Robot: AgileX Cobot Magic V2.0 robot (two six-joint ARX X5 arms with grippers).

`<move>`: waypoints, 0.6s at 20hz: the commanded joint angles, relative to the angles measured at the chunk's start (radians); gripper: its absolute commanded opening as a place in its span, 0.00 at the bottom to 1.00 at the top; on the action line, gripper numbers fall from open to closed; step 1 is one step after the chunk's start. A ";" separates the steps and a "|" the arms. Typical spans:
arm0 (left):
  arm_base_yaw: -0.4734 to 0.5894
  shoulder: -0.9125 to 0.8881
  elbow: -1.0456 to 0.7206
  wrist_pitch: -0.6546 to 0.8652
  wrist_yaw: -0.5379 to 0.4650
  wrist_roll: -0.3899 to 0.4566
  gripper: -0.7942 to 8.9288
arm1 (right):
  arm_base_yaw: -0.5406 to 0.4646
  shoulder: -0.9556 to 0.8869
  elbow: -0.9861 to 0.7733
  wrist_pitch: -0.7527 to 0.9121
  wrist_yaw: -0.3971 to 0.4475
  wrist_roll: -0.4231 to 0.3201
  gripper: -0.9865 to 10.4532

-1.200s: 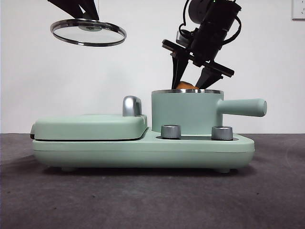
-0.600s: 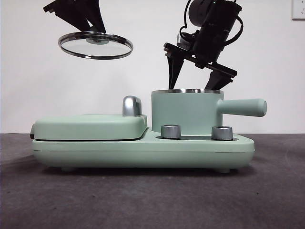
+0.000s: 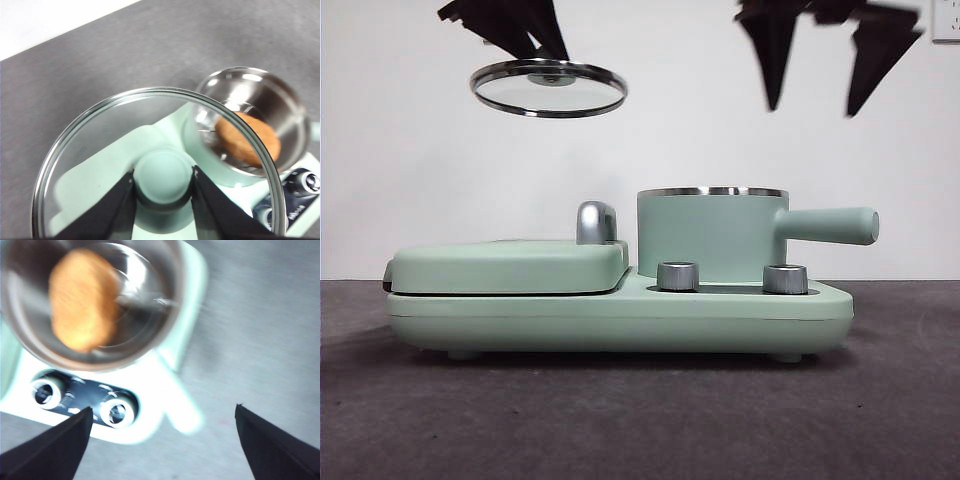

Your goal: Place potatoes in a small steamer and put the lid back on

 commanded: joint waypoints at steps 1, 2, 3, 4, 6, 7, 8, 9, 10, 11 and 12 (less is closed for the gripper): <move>-0.027 0.019 0.024 0.043 0.019 -0.007 0.10 | 0.026 -0.090 -0.045 -0.012 0.055 -0.011 0.48; -0.037 0.024 0.024 0.056 0.042 -0.004 0.10 | 0.033 -0.150 -0.101 -0.005 0.064 -0.011 0.48; -0.046 0.030 0.024 0.073 0.063 0.007 0.10 | 0.038 -0.207 -0.159 0.008 0.063 -0.011 0.48; -0.057 0.035 0.024 0.090 0.083 0.029 0.10 | 0.045 -0.283 -0.237 0.028 0.063 -0.011 0.48; -0.083 0.049 0.024 0.108 0.106 0.113 0.10 | 0.061 -0.426 -0.388 0.085 0.062 -0.011 0.48; -0.094 0.056 0.024 0.109 0.114 0.158 0.10 | 0.068 -0.493 -0.459 0.118 0.061 -0.011 0.48; -0.105 0.066 0.024 0.110 0.132 0.204 0.10 | 0.079 -0.576 -0.544 0.159 0.056 -0.011 0.48; -0.113 0.074 0.024 0.112 0.147 0.229 0.10 | 0.089 -0.648 -0.618 0.196 0.039 -0.011 0.48; -0.121 0.086 0.024 0.120 0.160 0.247 0.10 | 0.101 -0.728 -0.697 0.235 0.008 -0.007 0.48; -0.126 0.093 0.024 0.127 0.160 0.251 0.10 | 0.109 -0.772 -0.739 0.255 -0.012 -0.003 0.48; -0.133 0.101 0.024 0.138 0.160 0.251 0.10 | 0.117 -0.823 -0.786 0.278 -0.033 0.009 0.48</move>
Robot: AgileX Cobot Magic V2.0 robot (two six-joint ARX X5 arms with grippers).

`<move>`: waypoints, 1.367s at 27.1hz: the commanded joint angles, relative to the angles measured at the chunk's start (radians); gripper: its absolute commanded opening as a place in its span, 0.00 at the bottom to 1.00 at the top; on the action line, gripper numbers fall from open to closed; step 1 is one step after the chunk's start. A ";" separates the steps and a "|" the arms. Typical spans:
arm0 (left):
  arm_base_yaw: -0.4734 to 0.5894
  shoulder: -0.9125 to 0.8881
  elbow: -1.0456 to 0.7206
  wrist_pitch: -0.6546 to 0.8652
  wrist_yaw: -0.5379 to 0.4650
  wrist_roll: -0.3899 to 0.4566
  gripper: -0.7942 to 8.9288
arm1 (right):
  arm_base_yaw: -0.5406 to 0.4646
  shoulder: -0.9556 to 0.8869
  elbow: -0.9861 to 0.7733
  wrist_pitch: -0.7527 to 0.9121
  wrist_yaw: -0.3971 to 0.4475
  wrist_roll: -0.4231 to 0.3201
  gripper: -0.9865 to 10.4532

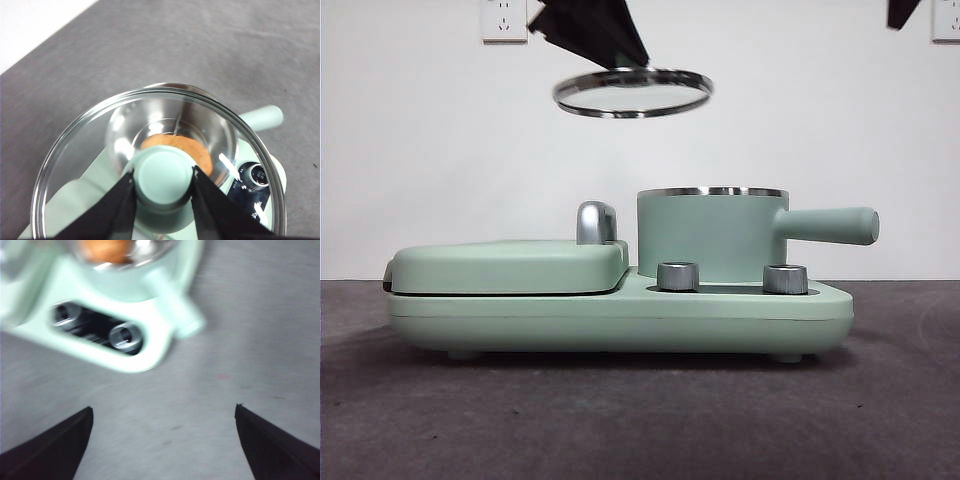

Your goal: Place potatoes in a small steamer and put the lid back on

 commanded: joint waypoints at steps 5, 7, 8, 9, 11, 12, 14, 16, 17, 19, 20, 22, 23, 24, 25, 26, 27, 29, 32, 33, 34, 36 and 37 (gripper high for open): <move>-0.042 0.066 0.024 0.087 0.010 0.067 0.10 | 0.054 -0.285 -0.246 0.100 -0.126 0.076 0.48; -0.055 0.077 0.024 0.102 0.011 0.076 0.10 | 0.064 -0.362 -0.303 0.105 -0.134 0.101 0.48; -0.062 0.082 0.024 0.112 0.010 0.077 0.10 | 0.067 -0.398 -0.325 0.103 -0.134 0.109 0.48; -0.070 0.087 0.024 0.122 0.011 0.077 0.10 | 0.069 -0.430 -0.344 0.103 -0.137 0.118 0.48; -0.081 0.092 0.024 0.140 0.011 0.077 0.10 | 0.072 -0.485 -0.372 0.103 -0.154 0.127 0.48; -0.085 0.096 0.024 0.151 0.011 0.077 0.10 | 0.072 -0.512 -0.383 0.101 -0.160 0.129 0.48; -0.093 0.102 0.024 0.169 0.010 0.077 0.10 | 0.072 -0.549 -0.389 0.097 -0.159 0.132 0.48; -0.096 0.109 0.024 0.182 0.011 0.075 0.10 | 0.072 -0.578 -0.389 0.099 -0.161 0.132 0.48; -0.098 0.114 0.024 0.187 0.011 0.071 0.10 | 0.072 -0.587 -0.389 0.100 -0.163 0.135 0.48; -0.100 0.126 0.024 0.198 0.010 0.068 0.10 | 0.072 -0.601 -0.389 0.101 -0.163 0.152 0.48; -0.100 0.135 0.024 0.206 0.010 0.066 0.10 | 0.072 -0.605 -0.389 0.101 -0.163 0.158 0.48; -0.101 0.149 0.024 0.220 0.010 0.047 0.09 | 0.072 -0.605 -0.389 0.100 -0.171 0.164 0.48; -0.100 0.156 0.024 0.228 0.011 0.040 0.09 | 0.072 -0.605 -0.389 0.100 -0.178 0.169 0.48; -0.100 0.164 0.024 0.235 0.010 0.035 0.09 | 0.072 -0.604 -0.389 0.101 -0.182 0.175 0.48; -0.100 0.171 0.024 0.240 0.011 0.034 0.09 | 0.072 -0.604 -0.389 0.102 -0.186 0.179 0.48; -0.100 0.177 0.024 0.244 0.010 0.034 0.09 | 0.072 -0.604 -0.389 0.103 -0.186 0.180 0.48; -0.100 0.184 0.024 0.248 0.011 0.031 0.09 | 0.072 -0.604 -0.389 0.103 -0.186 0.180 0.48; -0.100 0.197 0.024 0.253 0.011 0.008 0.09 | 0.072 -0.604 -0.389 0.103 -0.186 0.180 0.48; -0.100 0.217 0.024 0.261 0.011 -0.013 0.09 | 0.072 -0.604 -0.389 0.104 -0.185 0.180 0.48; -0.100 0.222 0.024 0.265 0.011 -0.018 0.09 | 0.072 -0.604 -0.389 0.104 -0.185 0.180 0.48; -0.100 0.226 0.024 0.268 0.011 -0.018 0.09 | 0.072 -0.604 -0.389 0.103 -0.185 0.180 0.48; -0.101 0.233 0.024 0.277 0.012 -0.018 0.09 | 0.072 -0.604 -0.389 0.103 -0.185 0.182 0.48; -0.101 0.236 0.024 0.281 0.012 -0.018 0.09 | 0.072 -0.604 -0.389 0.103 -0.185 0.184 0.48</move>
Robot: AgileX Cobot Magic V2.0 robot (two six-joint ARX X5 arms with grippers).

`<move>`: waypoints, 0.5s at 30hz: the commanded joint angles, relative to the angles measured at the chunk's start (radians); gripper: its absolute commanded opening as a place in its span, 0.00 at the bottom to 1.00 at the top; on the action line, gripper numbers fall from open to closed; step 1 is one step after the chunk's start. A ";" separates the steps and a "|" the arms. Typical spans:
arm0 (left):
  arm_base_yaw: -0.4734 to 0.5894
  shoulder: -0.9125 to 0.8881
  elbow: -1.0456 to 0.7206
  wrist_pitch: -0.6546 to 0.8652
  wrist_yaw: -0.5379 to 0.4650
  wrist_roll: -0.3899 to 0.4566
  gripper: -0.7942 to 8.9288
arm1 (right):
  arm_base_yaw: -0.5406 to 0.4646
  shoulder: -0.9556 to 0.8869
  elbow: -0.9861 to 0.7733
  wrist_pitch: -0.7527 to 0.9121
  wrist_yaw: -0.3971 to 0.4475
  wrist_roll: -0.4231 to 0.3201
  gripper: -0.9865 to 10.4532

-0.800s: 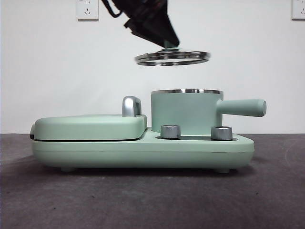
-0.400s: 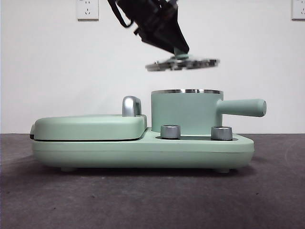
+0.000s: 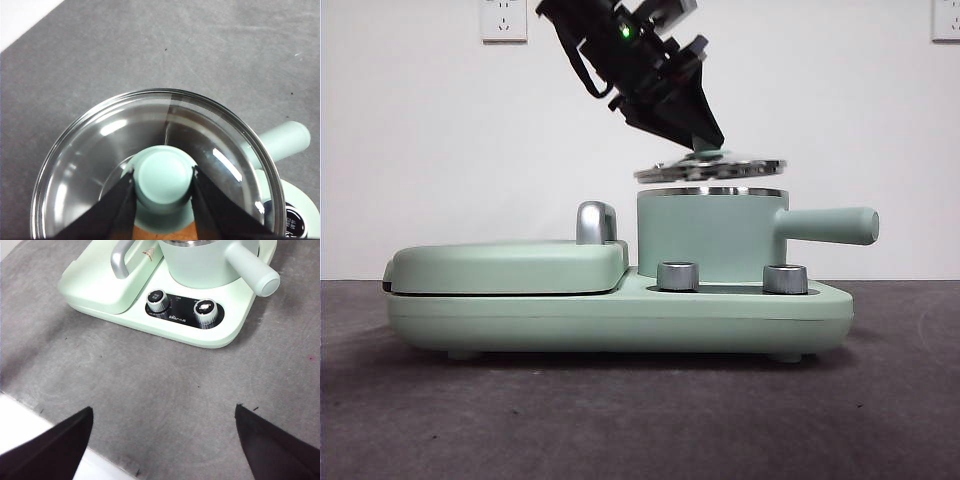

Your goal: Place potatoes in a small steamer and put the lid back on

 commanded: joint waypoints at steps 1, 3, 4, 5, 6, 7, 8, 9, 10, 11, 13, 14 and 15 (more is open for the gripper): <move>-0.010 0.023 0.025 0.040 0.009 -0.012 0.09 | 0.006 0.002 0.007 0.010 0.000 0.018 0.48; -0.010 0.024 0.025 0.049 0.009 -0.012 0.09 | 0.006 0.002 0.007 0.010 0.000 0.018 0.48; -0.010 0.024 0.025 0.054 0.009 -0.012 0.09 | 0.006 0.002 0.007 0.010 0.000 0.018 0.48; -0.010 0.025 0.025 0.058 0.009 -0.011 0.09 | 0.006 0.002 0.007 0.010 0.000 0.018 0.48; -0.010 0.025 0.025 0.061 0.009 -0.012 0.09 | 0.006 0.002 0.007 0.010 0.000 0.018 0.48; -0.010 0.025 0.025 0.064 0.009 -0.011 0.09 | 0.006 0.002 0.007 0.011 0.001 0.018 0.48; -0.010 0.026 0.025 0.069 0.009 -0.012 0.09 | 0.006 0.003 0.007 0.011 0.005 0.018 0.48; -0.010 0.027 0.025 0.073 0.009 -0.011 0.09 | 0.006 0.003 0.007 0.010 0.007 0.018 0.48; -0.010 0.031 0.025 0.075 0.009 -0.011 0.09 | 0.006 0.003 0.007 0.011 0.007 0.018 0.48; -0.010 0.034 0.025 0.073 0.009 -0.012 0.09 | 0.006 0.003 0.007 0.011 0.008 0.018 0.48; -0.012 0.042 0.025 0.069 0.009 -0.012 0.09 | 0.006 0.003 0.007 0.011 0.008 0.018 0.48; -0.013 0.047 0.025 0.069 0.009 -0.012 0.09 | 0.006 0.003 0.007 0.011 0.008 0.018 0.48; -0.013 0.051 0.025 0.069 0.008 -0.012 0.09 | 0.006 0.003 0.007 0.011 0.008 0.018 0.48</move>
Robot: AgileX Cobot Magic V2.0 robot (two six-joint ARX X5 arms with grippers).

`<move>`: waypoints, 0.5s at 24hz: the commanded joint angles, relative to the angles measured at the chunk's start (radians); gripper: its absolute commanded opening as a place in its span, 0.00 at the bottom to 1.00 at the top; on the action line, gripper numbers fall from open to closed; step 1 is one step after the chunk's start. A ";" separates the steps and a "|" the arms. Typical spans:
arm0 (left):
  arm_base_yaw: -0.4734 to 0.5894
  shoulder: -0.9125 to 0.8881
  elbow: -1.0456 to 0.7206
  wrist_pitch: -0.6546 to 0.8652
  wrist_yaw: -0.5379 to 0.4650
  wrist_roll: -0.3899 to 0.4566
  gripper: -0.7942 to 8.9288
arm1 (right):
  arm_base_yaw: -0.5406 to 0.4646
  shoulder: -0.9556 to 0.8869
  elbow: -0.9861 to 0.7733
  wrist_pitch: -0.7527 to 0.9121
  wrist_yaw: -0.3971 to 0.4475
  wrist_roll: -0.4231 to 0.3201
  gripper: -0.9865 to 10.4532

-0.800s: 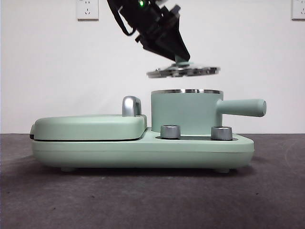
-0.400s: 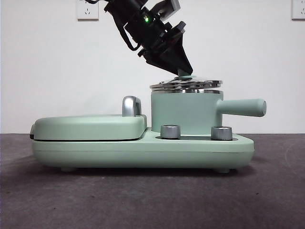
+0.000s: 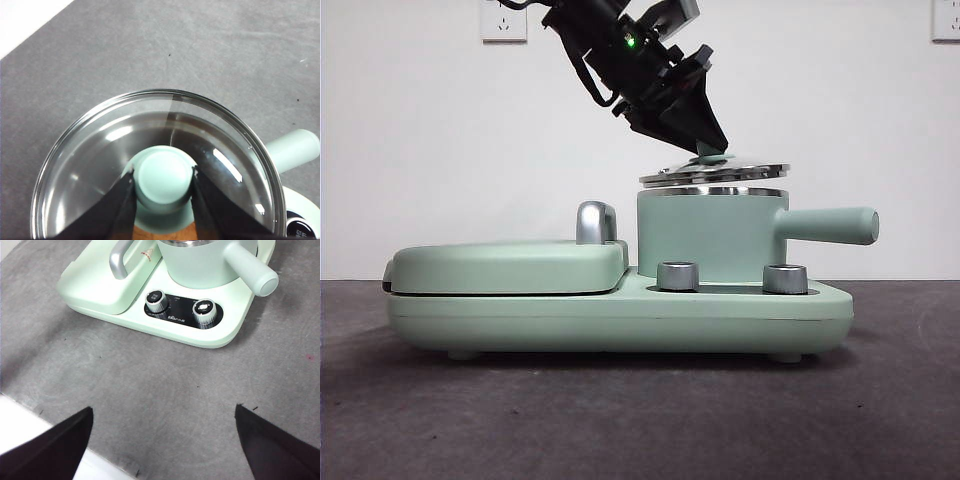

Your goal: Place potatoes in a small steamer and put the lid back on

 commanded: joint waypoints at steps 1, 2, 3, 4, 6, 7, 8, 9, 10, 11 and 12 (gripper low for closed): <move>-0.011 0.034 0.025 0.020 0.008 -0.005 0.09 | 0.006 0.003 0.007 0.011 0.004 0.012 0.48; -0.011 0.037 0.025 0.019 0.008 -0.004 0.09 | 0.006 0.003 0.007 0.011 0.004 0.012 0.48; -0.011 0.042 0.025 0.019 0.008 -0.005 0.09 | 0.006 0.003 0.007 0.011 0.004 0.012 0.48; -0.011 0.046 0.025 0.019 0.003 -0.008 0.09 | 0.006 0.003 0.007 0.011 0.004 0.013 0.48; -0.011 0.050 0.025 0.019 -0.009 -0.024 0.09 | 0.006 0.003 0.007 0.011 0.004 0.013 0.48; -0.011 0.051 0.025 0.020 -0.011 -0.025 0.09 | 0.006 0.003 0.007 0.011 0.004 0.013 0.48; -0.011 0.051 0.025 0.022 -0.023 -0.026 0.09 | 0.006 0.003 0.007 0.011 0.004 0.013 0.48; -0.011 0.051 0.025 0.023 -0.045 -0.027 0.09 | 0.006 0.003 0.007 0.011 0.004 0.014 0.48; -0.011 0.051 0.025 0.022 -0.063 -0.027 0.09 | 0.006 0.003 0.007 0.011 0.004 0.019 0.48; -0.011 0.051 0.025 0.021 -0.064 -0.029 0.09 | 0.006 0.003 0.007 0.011 0.004 0.025 0.48; -0.011 0.051 0.025 0.021 -0.064 -0.037 0.09 | 0.006 0.003 0.007 0.011 0.004 0.028 0.48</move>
